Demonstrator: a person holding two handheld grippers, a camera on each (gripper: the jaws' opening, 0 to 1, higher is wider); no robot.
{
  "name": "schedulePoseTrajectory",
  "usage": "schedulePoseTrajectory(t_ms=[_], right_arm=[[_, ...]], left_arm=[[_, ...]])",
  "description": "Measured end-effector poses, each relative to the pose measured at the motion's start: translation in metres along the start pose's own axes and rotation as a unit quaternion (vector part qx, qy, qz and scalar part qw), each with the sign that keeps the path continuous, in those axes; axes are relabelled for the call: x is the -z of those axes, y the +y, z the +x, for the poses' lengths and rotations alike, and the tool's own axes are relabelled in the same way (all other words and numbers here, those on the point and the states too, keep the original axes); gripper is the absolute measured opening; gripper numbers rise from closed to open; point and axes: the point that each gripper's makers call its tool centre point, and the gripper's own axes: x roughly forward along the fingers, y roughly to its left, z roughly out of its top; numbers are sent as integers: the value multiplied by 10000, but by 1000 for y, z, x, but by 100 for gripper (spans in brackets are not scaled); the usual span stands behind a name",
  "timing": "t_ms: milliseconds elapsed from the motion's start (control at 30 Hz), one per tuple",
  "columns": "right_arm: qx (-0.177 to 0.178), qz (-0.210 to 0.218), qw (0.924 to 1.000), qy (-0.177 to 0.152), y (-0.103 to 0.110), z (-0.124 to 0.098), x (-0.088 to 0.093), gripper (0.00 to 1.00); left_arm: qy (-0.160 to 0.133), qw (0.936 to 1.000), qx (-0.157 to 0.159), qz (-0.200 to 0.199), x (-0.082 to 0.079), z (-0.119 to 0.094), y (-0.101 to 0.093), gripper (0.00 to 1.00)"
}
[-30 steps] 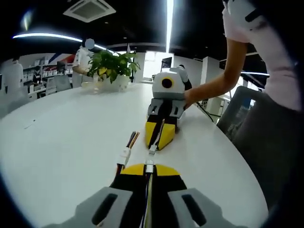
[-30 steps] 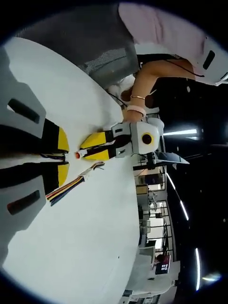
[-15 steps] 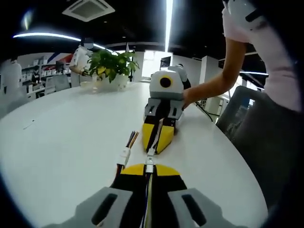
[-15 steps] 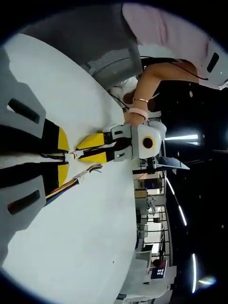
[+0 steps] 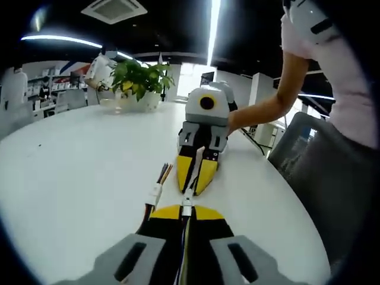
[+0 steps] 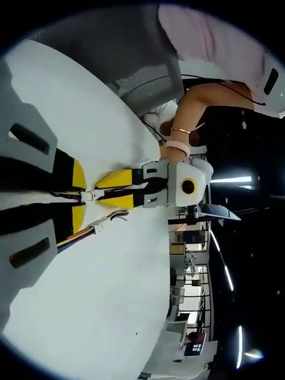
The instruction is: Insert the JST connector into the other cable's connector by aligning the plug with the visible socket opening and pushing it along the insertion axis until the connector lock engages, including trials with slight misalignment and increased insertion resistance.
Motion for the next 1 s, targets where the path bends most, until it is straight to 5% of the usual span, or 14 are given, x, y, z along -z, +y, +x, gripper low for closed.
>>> schedulePoseTrajectory(t_ms=[567,1000], right_arm=[[-209,-288,9993,81,2,7,-3,3],[-184,-41,9998,-39,0,9,-3,2]], left_arm=[[45,9997,221,128,1,1,1,0],[68,9995,179,258,0,3,-1,0]])
